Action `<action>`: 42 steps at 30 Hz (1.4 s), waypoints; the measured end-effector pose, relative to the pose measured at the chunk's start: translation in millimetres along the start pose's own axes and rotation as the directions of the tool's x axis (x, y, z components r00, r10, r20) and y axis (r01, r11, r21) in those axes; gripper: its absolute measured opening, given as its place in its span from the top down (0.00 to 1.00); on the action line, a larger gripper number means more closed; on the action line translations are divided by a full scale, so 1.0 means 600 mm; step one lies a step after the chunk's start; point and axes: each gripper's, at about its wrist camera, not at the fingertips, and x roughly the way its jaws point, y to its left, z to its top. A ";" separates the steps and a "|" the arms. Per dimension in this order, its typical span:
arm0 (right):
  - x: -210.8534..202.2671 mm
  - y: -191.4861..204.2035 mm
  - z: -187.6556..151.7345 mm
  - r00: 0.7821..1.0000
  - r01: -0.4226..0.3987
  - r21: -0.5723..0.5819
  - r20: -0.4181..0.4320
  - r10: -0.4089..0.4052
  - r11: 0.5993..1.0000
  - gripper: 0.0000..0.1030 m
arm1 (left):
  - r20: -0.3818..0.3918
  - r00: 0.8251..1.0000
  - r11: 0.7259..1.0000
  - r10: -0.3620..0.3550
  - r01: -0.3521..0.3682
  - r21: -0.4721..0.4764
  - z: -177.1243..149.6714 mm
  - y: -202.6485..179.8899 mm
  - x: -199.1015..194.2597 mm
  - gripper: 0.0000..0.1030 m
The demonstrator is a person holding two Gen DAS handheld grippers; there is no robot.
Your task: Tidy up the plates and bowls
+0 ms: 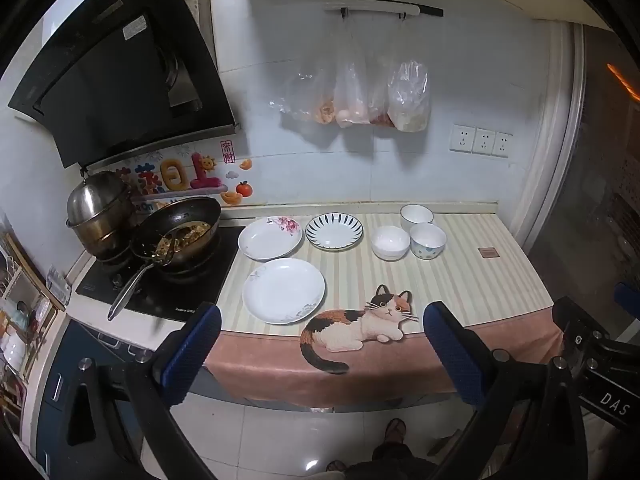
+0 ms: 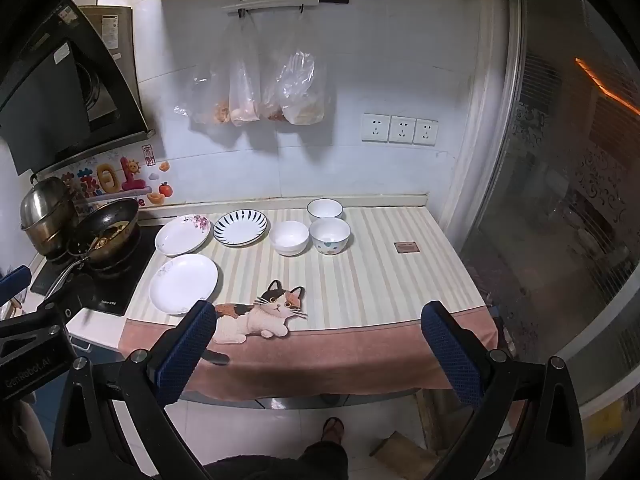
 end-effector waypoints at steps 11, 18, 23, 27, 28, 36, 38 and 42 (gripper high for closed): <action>-0.005 -0.007 -0.007 1.000 0.002 0.001 -0.001 -0.002 1.000 0.00 | 0.021 1.000 1.000 -0.004 0.004 -0.011 -0.003 0.003 -0.006 0.00; -0.021 -0.006 -0.004 1.000 0.002 -0.004 0.005 -0.002 1.000 0.00 | 0.018 1.000 1.000 -0.010 0.010 -0.008 -0.003 -0.006 -0.027 0.00; -0.037 -0.021 0.005 1.000 0.000 -0.007 0.010 0.000 1.000 0.00 | 0.021 1.000 1.000 -0.010 0.010 -0.011 -0.003 -0.005 -0.028 0.00; -0.035 -0.017 0.007 1.000 0.001 -0.012 0.013 0.000 1.000 0.00 | 0.022 1.000 1.000 -0.008 0.009 -0.016 -0.005 -0.004 -0.029 0.00; -0.034 -0.018 0.007 1.000 -0.001 -0.014 0.014 0.001 1.000 0.00 | 0.021 1.000 1.000 -0.009 0.010 -0.017 -0.005 -0.004 -0.029 0.00; -0.034 -0.014 0.006 1.000 -0.004 -0.017 0.018 0.005 1.000 0.00 | 0.023 1.000 1.000 -0.009 0.010 -0.017 -0.005 -0.001 -0.031 0.00; -0.034 -0.012 0.006 1.000 -0.004 -0.017 0.016 0.004 1.000 0.00 | 0.024 1.000 1.000 -0.010 0.011 -0.018 -0.006 0.000 -0.032 0.00; -0.031 -0.007 0.005 1.000 -0.003 -0.019 0.017 0.003 1.000 0.00 | 0.024 1.000 1.000 -0.012 0.012 -0.016 -0.008 0.001 -0.032 0.00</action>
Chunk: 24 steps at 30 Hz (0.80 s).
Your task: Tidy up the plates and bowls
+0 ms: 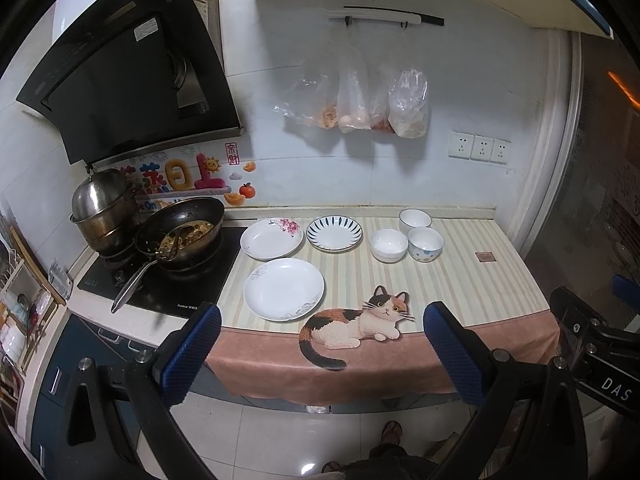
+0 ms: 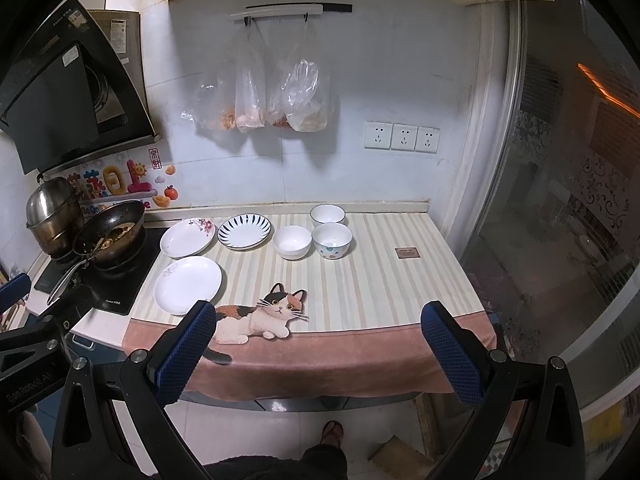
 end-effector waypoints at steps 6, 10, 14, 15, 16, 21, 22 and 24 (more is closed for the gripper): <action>0.000 -0.001 -0.001 1.000 0.001 0.000 0.003 -0.001 1.000 0.00 | 0.002 1.000 1.000 0.000 0.000 0.000 -0.001 0.000 0.000 0.00; 0.000 -0.003 -0.002 1.000 -0.002 0.000 0.000 0.002 1.000 0.00 | 0.003 1.000 1.000 0.000 0.000 -0.001 -0.003 0.000 -0.001 0.00; 0.000 0.001 -0.002 1.000 -0.004 -0.002 0.001 0.004 1.000 0.00 | 0.004 1.000 1.000 0.001 -0.001 -0.002 -0.004 0.003 -0.001 0.00; 0.000 0.002 0.000 1.000 -0.004 -0.002 0.002 0.004 1.000 0.00 | 0.003 1.000 1.000 0.001 -0.001 -0.002 -0.003 0.003 -0.001 0.00; 0.001 0.004 0.000 1.000 -0.004 -0.004 0.003 0.004 1.000 0.00 | 0.003 1.000 1.000 0.001 -0.001 -0.003 -0.003 0.004 -0.001 0.00; 0.002 0.009 0.001 1.000 -0.001 -0.005 0.005 0.001 1.000 0.00 | 0.004 1.000 1.000 0.000 0.000 -0.006 -0.002 0.011 -0.001 0.00; 0.002 0.008 0.000 1.000 -0.003 -0.004 0.004 0.003 1.000 0.00 | 0.004 1.000 1.000 0.000 0.000 -0.008 -0.002 0.013 -0.002 0.00; 0.002 0.009 -0.001 1.000 -0.003 -0.005 0.004 0.003 1.000 0.00 | 0.005 1.000 1.000 0.000 0.000 -0.007 -0.003 0.013 -0.002 0.00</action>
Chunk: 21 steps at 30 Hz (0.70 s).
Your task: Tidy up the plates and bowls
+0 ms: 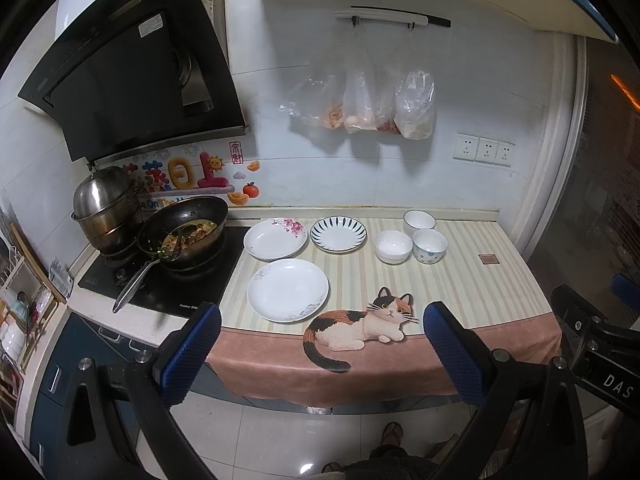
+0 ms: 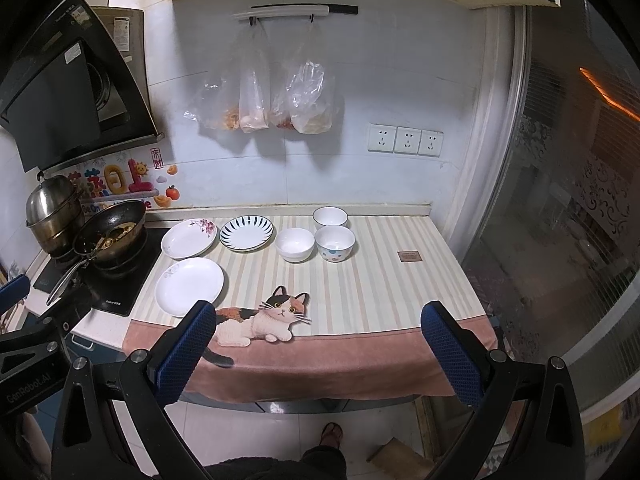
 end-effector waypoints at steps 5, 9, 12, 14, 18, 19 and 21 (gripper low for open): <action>0.001 0.003 0.000 1.000 0.000 -0.001 0.001 0.000 1.000 0.00 | 0.000 1.000 1.000 0.002 -0.002 -0.001 0.001 0.007 0.000 0.00; 0.001 0.004 -0.001 1.000 0.001 -0.001 0.001 -0.001 1.000 0.00 | 0.000 1.000 1.000 0.000 0.000 -0.001 -0.001 0.006 0.000 0.00; 0.001 0.005 0.000 1.000 0.001 0.000 0.002 -0.001 1.000 0.00 | 0.001 1.000 1.000 0.000 0.000 -0.003 -0.001 0.008 0.000 0.00; 0.001 0.004 0.000 1.000 0.000 -0.001 0.001 0.000 1.000 0.00 | 0.000 1.000 1.000 0.000 0.000 -0.002 -0.001 0.007 0.000 0.00; 0.001 0.004 -0.001 1.000 0.000 -0.001 0.001 0.000 1.000 0.00 | 0.001 1.000 1.000 0.000 0.000 -0.002 -0.001 0.007 0.000 0.00; 0.001 0.004 -0.001 1.000 0.000 -0.001 0.001 0.000 1.000 0.00 | 0.001 1.000 1.000 0.000 0.000 -0.001 -0.001 0.008 0.000 0.00; 0.002 0.004 -0.001 1.000 0.001 -0.001 0.001 -0.001 1.000 0.00 | 0.001 1.000 1.000 0.000 0.000 -0.002 -0.002 0.007 0.000 0.00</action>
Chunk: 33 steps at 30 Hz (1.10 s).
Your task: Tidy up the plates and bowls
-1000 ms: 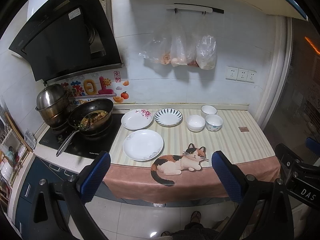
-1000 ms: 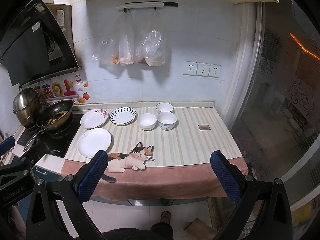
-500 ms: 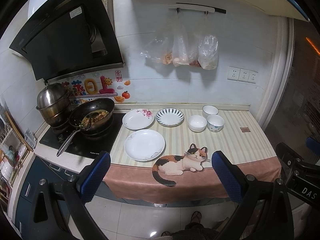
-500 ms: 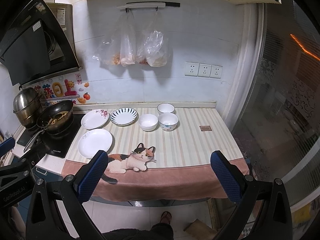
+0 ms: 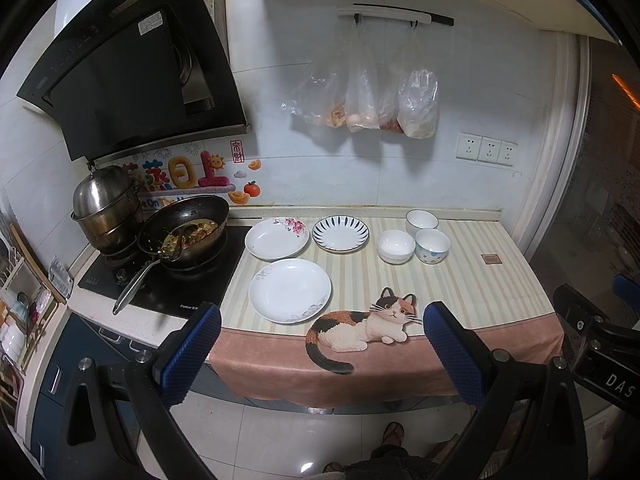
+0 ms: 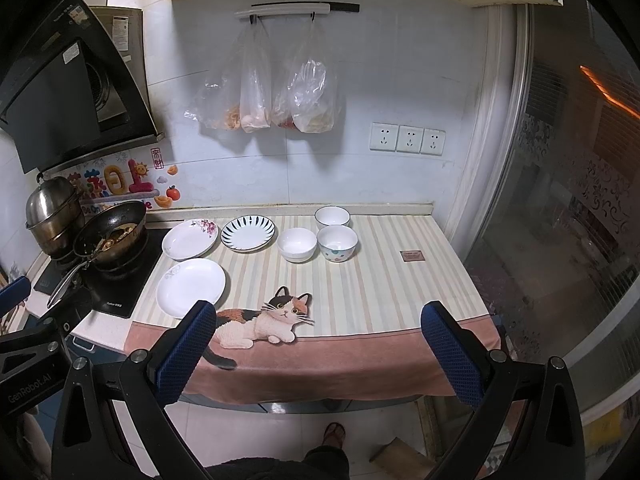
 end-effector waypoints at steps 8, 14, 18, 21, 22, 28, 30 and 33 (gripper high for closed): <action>0.001 0.001 0.001 1.000 -0.003 0.000 -0.001 0.003 1.000 0.00 | 0.000 1.000 1.000 0.000 0.000 0.000 0.000 0.003 0.000 0.00; 0.021 0.021 0.008 1.000 -0.019 0.007 -0.012 0.019 1.000 0.00 | -0.010 1.000 1.000 -0.010 0.010 -0.014 0.002 0.018 0.013 0.00; 0.067 0.031 0.017 0.996 -0.081 0.024 -0.028 0.081 0.996 0.00 | -0.053 0.999 0.999 -0.010 0.008 -0.041 0.011 0.045 0.069 0.00; 0.139 0.041 0.021 0.982 -0.160 0.042 -0.094 0.164 0.986 0.00 | -0.127 0.991 0.998 0.049 -0.053 -0.026 0.012 0.063 0.149 0.00; 0.174 0.047 0.022 0.973 -0.191 0.050 -0.126 0.196 0.980 0.00 | -0.141 0.988 0.997 0.067 -0.072 -0.027 0.011 0.070 0.170 0.00; 0.419 0.103 0.013 0.899 -0.322 0.065 -0.292 0.326 0.945 0.00 | -0.278 0.947 0.982 0.163 -0.181 -0.043 -0.002 0.145 0.354 0.00; 0.500 0.131 0.007 0.871 -0.357 0.062 -0.338 0.357 0.932 0.00 | -0.320 0.931 0.978 0.177 -0.202 -0.047 -0.007 0.163 0.414 0.00; 0.636 0.182 -0.005 0.827 -0.400 0.048 -0.412 0.383 0.915 0.00 | -0.398 0.900 0.976 0.179 -0.212 -0.040 -0.016 0.191 0.516 0.00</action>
